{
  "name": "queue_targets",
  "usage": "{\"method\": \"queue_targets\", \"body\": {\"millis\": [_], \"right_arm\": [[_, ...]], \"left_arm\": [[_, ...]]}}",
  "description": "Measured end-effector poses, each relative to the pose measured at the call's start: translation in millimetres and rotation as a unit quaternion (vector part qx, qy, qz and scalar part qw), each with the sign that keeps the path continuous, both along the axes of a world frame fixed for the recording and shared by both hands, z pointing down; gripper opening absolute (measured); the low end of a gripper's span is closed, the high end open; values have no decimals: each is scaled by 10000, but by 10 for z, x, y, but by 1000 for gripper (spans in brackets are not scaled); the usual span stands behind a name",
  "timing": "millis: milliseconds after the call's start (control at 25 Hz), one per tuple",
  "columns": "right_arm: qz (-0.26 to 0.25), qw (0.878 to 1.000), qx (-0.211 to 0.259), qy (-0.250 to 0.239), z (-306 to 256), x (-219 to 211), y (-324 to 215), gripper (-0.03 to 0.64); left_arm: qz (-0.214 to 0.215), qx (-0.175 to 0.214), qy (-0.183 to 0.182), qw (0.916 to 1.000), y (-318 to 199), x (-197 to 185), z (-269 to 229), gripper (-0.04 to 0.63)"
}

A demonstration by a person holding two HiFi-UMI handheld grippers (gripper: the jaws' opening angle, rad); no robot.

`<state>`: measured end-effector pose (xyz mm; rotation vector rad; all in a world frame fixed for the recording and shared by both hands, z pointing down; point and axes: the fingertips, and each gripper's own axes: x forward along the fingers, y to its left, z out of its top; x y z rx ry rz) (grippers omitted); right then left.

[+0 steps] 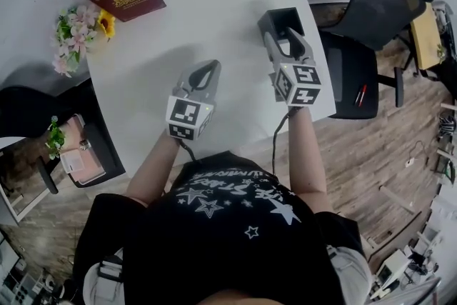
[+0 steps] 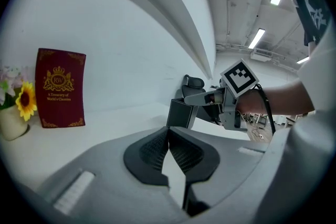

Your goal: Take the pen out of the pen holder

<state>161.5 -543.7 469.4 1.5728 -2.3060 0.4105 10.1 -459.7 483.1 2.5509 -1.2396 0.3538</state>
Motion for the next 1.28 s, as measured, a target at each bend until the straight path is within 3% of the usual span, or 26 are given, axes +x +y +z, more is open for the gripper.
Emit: {"method": "queue_targets", "body": {"millis": [80, 360, 600, 880, 1120, 1280], "right_arm": [[55, 10000, -25, 74, 16, 6, -7, 143], [368, 9993, 11, 49, 32, 112, -8, 46], [313, 9991, 244, 154, -125, 146, 37, 37], [328, 9952, 924, -38, -741, 220, 237, 37], [347, 9890, 1420, -229, -1249, 359, 648, 37], [324, 9878, 1490, -328, -1330, 447, 1100, 37]], "left_arm": [[3, -125, 42, 9999, 28, -10, 42, 11], [-136, -389, 181, 9990, 80, -92, 107, 11], [-206, -321, 94, 9992, 109, -126, 60, 12], [-261, 51, -56, 9996, 390, -58, -192, 11], [-145, 277, -193, 9993, 833, 76, -405, 12], [-151, 397, -283, 9987, 1189, 130, -491, 12]]}}
